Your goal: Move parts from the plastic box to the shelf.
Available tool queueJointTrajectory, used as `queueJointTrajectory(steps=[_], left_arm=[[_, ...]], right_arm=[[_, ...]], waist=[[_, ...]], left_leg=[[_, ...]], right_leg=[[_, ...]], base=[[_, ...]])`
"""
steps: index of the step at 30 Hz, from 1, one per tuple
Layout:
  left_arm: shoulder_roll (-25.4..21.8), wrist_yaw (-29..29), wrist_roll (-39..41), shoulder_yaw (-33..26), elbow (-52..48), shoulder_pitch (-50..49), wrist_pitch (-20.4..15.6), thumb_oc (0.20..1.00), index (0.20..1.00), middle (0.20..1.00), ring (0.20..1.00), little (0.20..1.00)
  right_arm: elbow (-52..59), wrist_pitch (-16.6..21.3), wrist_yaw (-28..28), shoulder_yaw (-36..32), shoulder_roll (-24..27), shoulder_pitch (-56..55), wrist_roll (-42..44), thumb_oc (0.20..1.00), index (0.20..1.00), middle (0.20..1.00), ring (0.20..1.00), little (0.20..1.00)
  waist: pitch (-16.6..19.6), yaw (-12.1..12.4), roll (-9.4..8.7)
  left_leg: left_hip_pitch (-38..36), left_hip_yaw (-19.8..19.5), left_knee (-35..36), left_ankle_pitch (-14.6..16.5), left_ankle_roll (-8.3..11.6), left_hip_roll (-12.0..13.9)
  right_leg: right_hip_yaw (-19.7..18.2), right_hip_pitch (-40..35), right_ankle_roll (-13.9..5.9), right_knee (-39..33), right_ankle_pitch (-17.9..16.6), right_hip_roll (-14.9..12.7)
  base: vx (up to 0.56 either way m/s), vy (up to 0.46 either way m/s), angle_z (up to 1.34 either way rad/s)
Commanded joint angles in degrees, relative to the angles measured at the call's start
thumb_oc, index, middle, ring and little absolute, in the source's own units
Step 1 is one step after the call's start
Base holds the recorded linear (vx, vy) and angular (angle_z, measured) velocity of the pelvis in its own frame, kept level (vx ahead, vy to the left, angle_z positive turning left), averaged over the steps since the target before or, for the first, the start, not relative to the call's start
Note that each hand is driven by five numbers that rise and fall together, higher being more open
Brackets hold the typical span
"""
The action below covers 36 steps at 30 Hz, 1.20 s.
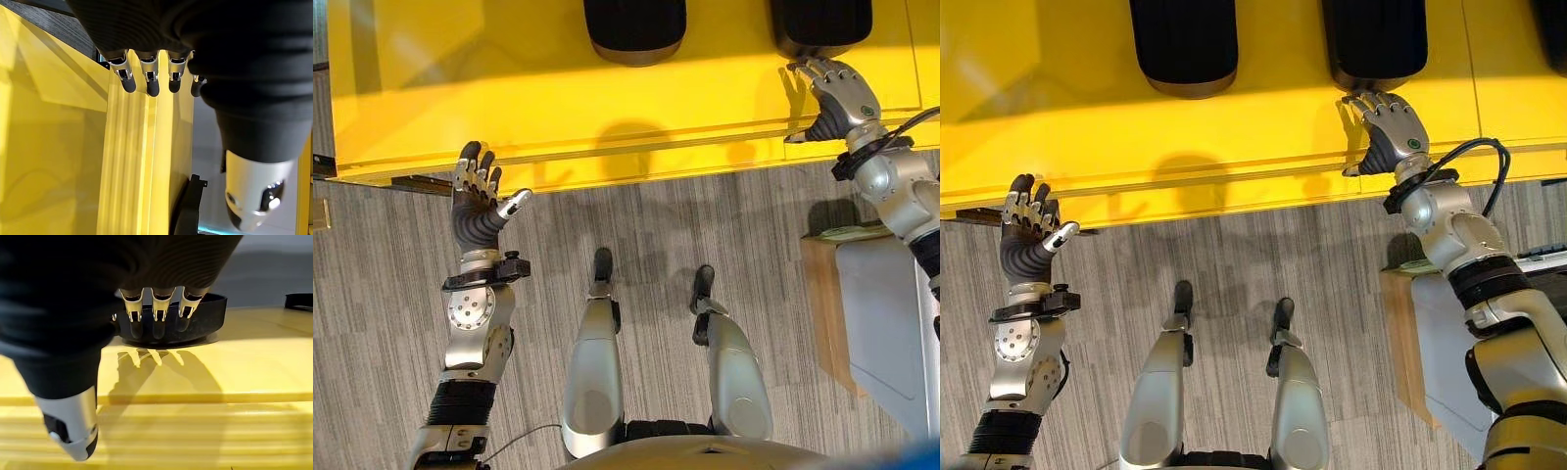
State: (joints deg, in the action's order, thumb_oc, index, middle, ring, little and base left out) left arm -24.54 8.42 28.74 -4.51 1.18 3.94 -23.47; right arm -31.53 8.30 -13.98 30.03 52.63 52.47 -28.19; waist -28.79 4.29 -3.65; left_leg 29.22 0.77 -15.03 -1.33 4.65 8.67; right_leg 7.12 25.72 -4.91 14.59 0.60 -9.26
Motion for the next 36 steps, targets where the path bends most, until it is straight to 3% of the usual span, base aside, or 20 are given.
queueJointTrajectory(steps=[1,18,19,22,23,25,26,27,28,29,31,33,34,36], left_arm=[[-2.7,-1.3,0.8,-1.0,-5.2,-3.5,-2.6,1.000,1.000,1.000,1.000,1.000],[-3.3,-1.6,1.7,-1.3,-5.4,-3.9,-2.9,1.000,1.000,1.000,1.000,1.000],[-3.4,-1.6,1.7,-1.3,-5.4,-3.9,-2.9,1.000,1.000,1.000,1.000,1.000],[-3.5,-1.6,1.8,-1.4,-5.5,-3.9,-3.0,1.000,1.000,1.000,1.000,1.000],[-3.6,-1.6,1.9,-1.4,-5.5,-4.0,-3.0,1.000,1.000,1.000,1.000,1.000],[-3.6,-1.5,2.0,-1.5,-5.6,-4.0,-3.1,1.000,1.000,1.000,1.000,1.000],[-3.6,-1.5,2.1,-1.5,-5.8,-4.2,-3.1,1.000,1.000,1.000,1.000,1.000],[-3.5,-1.6,2.2,-1.6,-5.9,-4.6,-3.0,1.000,1.000,1.000,1.000,1.000],[-3.5,-1.6,2.2,-1.6,-6.1,-4.6,-3.1,1.000,1.000,1.000,1.000,1.000],[-3.6,-1.6,2.2,-1.7,-6.0,-4.8,-3.1,1.000,1.000,1.000,1.000,1.000],[-3.7,-1.8,2.4,-1.7,-6.0,-5.0,-3.1,1.000,1.000,1.000,1.000,1.000],[-3.7,-1.7,2.6,-1.9,-5.7,-5.2,-3.0,1.000,1.000,1.000,1.000,1.000],[-3.7,-1.7,2.5,-2.0,-5.7,-5.2,-3.1,1.000,1.000,1.000,1.000,1.000],[-3.7,-1.6,2.4,-1.9,-6.0,-5.0,-3.1,1.000,1.000,1.000,1.000,1.000]], right_arm=[[-0.5,0.0,-1.1,1.7,3.6,4.4,2.9,1.000,1.000,1.000,1.000,1.000],[-8.0,-0.8,-0.5,7.3,5.0,11.4,4.2,1.000,1.000,1.000,1.000,1.000],[-8.1,-0.8,-0.4,7.8,5.0,11.7,4.2,1.000,1.000,1.000,1.000,1.000],[-9.1,-0.9,-0.6,8.4,4.5,12.9,4.3,1.000,1.000,1.000,1.000,1.000],[-9.6,-0.9,-0.6,8.9,4.3,13.5,4.5,1.000,1.000,1.000,1.000,1.000],[-10.3,-1.0,-0.6,10.4,3.8,15.2,4.5,1.000,1.000,1.000,1.000,1.000],[-10.3,-1.0,-0.6,10.9,3.6,16.0,4.5,1.000,1.000,1.000,1.000,1.000],[-10.5,-1.0,-0.5,11.4,3.4,17.0,4.6,1.000,1.000,1.000,1.000,1.000],[-10.5,-1.0,-0.6,11.5,3.4,17.1,4.6,1.000,1.000,1.000,1.000,1.000],[-10.0,-1.0,-0.6,11.6,3.6,17.3,4.6,1.000,1.000,1.000,1.000,1.000],[-11.2,-1.1,-0.8,12.0,3.4,17.8,4.4,1.000,1.000,1.000,1.000,1.000],[-11.0,-1.2,-0.5,12.5,3.6,18.2,4.4,1.000,1.000,1.000,1.000,1.000],[-10.8,-1.2,-0.6,12.4,3.8,18.2,4.4,1.000,1.000,1.000,1.000,1.000],[-10.7,-1.1,-0.4,12.5,3.8,18.1,4.5,1.000,1.000,1.000,1.000,1.000]], waist=[[2.2,0.0,-0.88],[1.7,0.8,-0.66],[2.0,0.9,-0.60],[1.6,1.0,-0.50],[2.0,1.1,-0.46],[1.9,1.3,-0.39],[1.6,1.4,-0.32],[2.0,1.5,-0.31],[1.7,1.6,-0.29],[2.1,1.6,-0.34],[1.8,1.9,-0.26],[2.2,1.9,-0.29],[1.8,1.8,-0.29],[1.7,1.8,-0.32]], left_leg=[[2.7,-0.7,-7.0,5.6,1.65,3.7],[3.5,-1.0,-7.3,5.4,1.59,3.5],[2.8,-1.5,-7.4,7.0,2.00,3.6],[3.5,-1.1,-7.3,5.5,1.61,3.6],[2.9,-1.5,-7.3,6.9,2.01,3.6],[3.1,-1.7,-7.3,6.9,1.98,3.6],[3.7,-1.3,-7.3,5.3,1.60,3.5],[3.1,-1.8,-7.0,6.7,1.99,3.4],[3.7,-1.4,-7.0,5.2,1.60,3.3],[3.1,-1.9,-6.9,6.7,1.97,3.4],[3.7,-1.5,-6.9,5.2,1.57,3.2],[3.2,-1.9,-6.9,6.6,1.98,3.3],[3.9,-1.5,-6.9,5.1,1.58,3.2],[3.9,-1.5,-6.8,5.1,1.59,3.2]], right_leg=[[0.3,-4.3,-2.42,0.0,1.4,-4.7],[0.3,-3.3,-2.30,1.0,1.5,-4.5],[0.1,-3.8,-2.59,1.2,2.6,-4.4],[0.4,-3.4,-2.32,1.0,1.6,-4.5],[0.2,-3.8,-2.60,1.2,2.7,-4.4],[0.2,-3.7,-2.59,1.2,2.7,-4.3],[0.5,-3.2,-2.29,1.0,1.5,-4.5],[0.3,-3.8,-2.60,1.0,2.6,-4.3],[0.5,-3.3,-2.31,0.8,1.5,-4.4],[0.3,-3.9,-2.59,0.9,2.5,-4.3],[0.8,-3.5,-2.29,0.6,1.5,-4.5],[0.5,-3.9,-2.55,0.8,2.5,-4.3],[0.7,-3.4,-2.26,0.7,1.4,-4.5],[0.7,-3.3,-2.26,0.7,1.4,-4.5]], base=[[0.00,0.000,0.00],[0.01,-0.001,0.00],[0.00,0.000,0.00],[0.00,-0.002,0.02],[0.08,-0.016,0.05],[0.00,-0.013,0.04],[0.00,0.000,0.00],[-0.08,0.006,0.00],[0.10,-0.006,0.04],[0.01,0.003,0.05],[0.00,0.000,0.02],[0.00,0.000,0.00],[-0.09,0.013,0.02],[-0.05,0.006,0.01]])
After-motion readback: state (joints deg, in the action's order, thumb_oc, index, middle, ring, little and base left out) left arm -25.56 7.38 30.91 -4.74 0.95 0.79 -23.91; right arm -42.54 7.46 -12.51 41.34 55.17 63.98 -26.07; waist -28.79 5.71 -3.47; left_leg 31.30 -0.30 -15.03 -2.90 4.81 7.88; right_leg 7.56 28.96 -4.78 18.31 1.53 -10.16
